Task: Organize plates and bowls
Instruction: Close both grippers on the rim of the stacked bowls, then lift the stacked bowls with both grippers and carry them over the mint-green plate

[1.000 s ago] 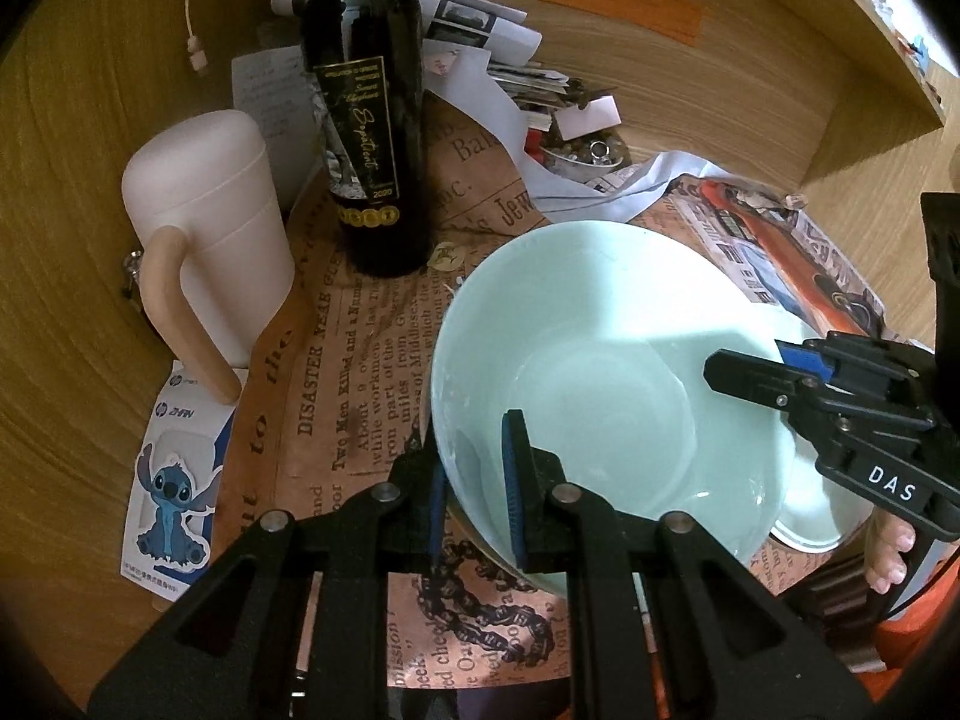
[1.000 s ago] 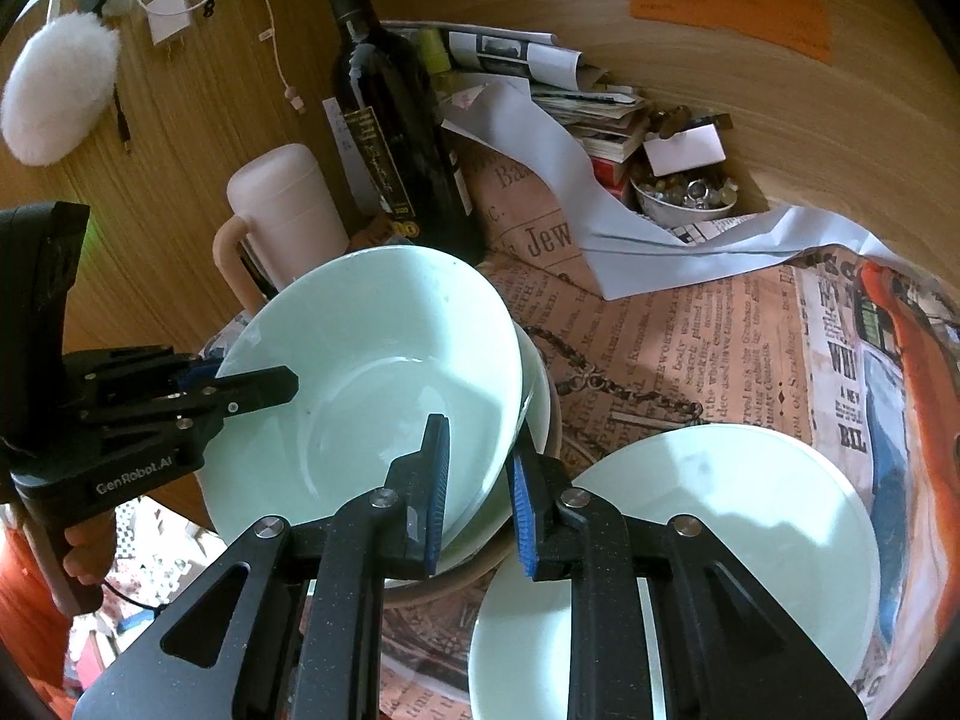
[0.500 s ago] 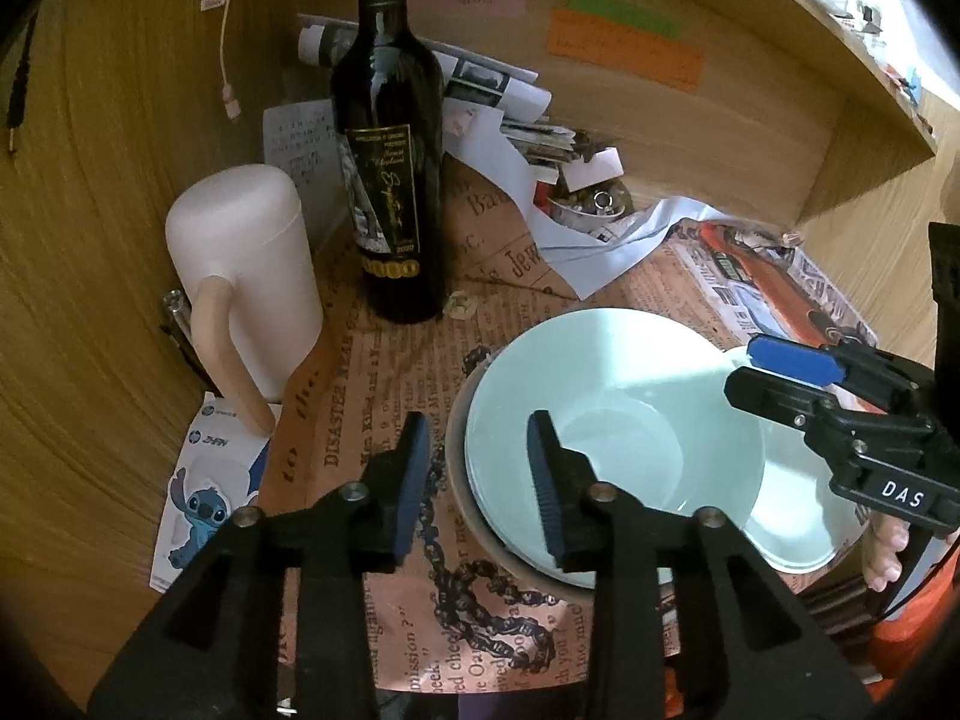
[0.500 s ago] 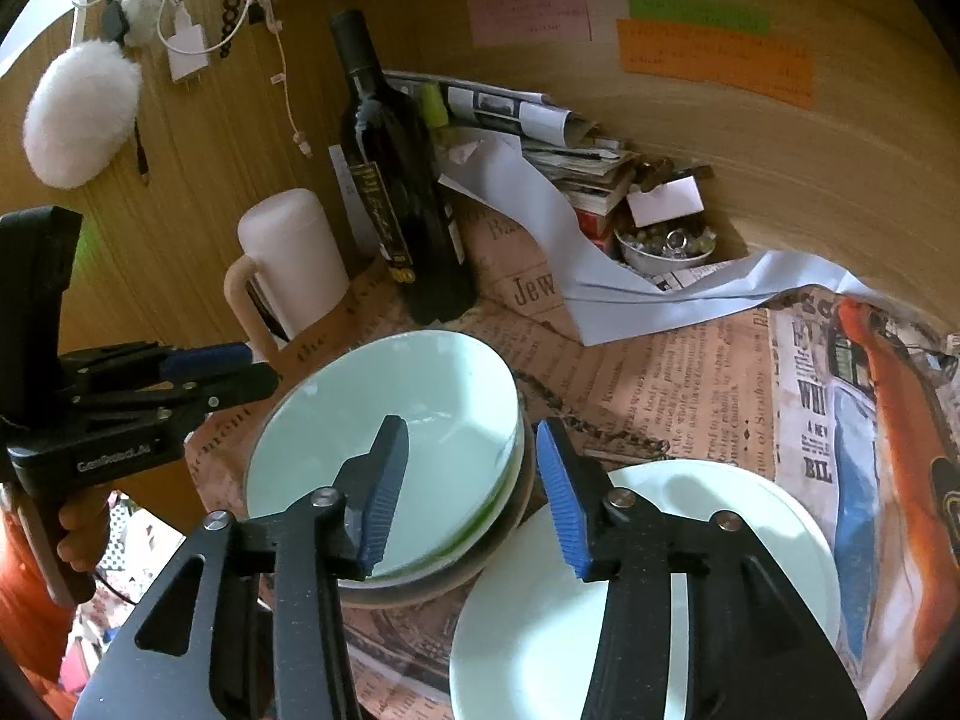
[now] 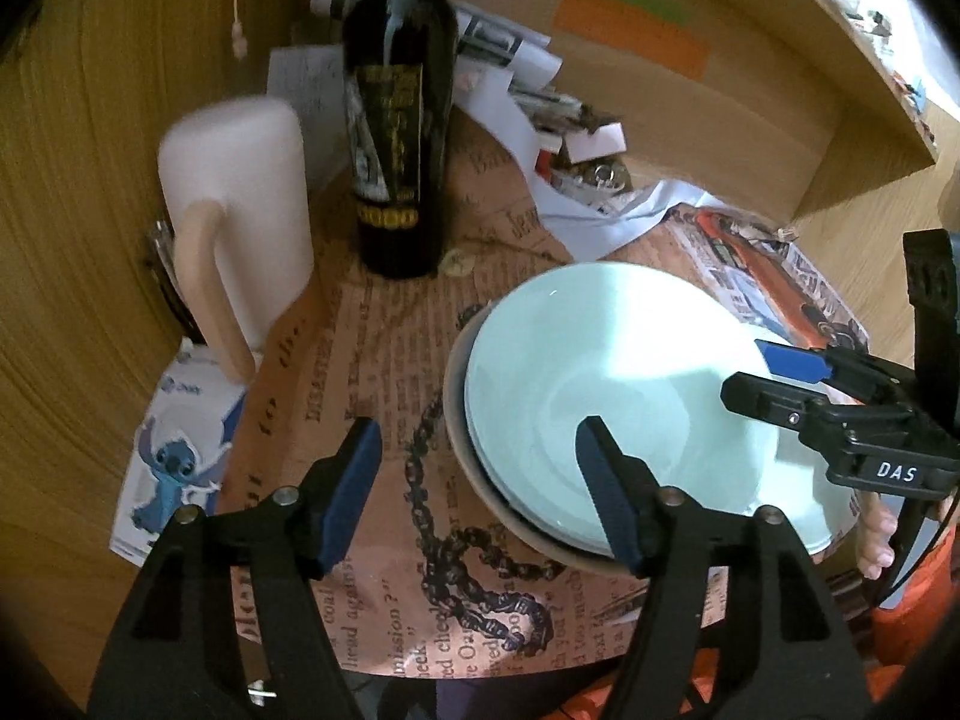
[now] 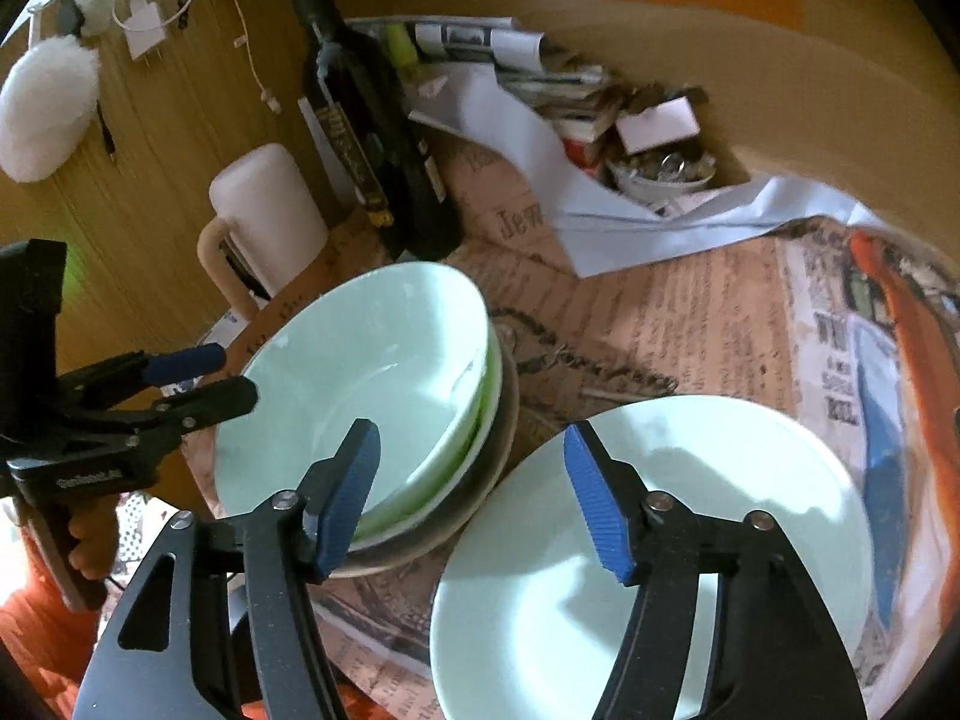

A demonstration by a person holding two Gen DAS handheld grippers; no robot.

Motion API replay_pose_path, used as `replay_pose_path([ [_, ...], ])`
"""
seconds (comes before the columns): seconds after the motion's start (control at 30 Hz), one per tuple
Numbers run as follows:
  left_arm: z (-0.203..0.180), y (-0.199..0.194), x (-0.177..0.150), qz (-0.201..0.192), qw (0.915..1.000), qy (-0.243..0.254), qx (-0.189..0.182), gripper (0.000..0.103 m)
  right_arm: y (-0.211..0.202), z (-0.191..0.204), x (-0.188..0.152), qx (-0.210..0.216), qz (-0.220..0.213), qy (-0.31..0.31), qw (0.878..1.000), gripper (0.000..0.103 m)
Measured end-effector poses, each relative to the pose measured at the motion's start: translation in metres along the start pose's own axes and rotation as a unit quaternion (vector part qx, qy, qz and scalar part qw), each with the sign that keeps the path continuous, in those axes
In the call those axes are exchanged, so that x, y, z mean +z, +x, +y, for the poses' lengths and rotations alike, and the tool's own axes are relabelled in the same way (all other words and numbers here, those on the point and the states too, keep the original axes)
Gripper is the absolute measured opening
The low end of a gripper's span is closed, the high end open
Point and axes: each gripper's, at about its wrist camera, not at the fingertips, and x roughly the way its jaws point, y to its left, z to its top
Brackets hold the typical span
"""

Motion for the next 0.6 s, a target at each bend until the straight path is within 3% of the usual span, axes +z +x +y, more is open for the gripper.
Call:
replay_pose_path([
  [0.6, 0.002, 0.027, -0.003, 0.051, 0.9962, -0.019, -0.068, 0.064, 0.029, 0.009, 0.008, 0.002, 0.06, -0.017, 0.998, 0.054],
])
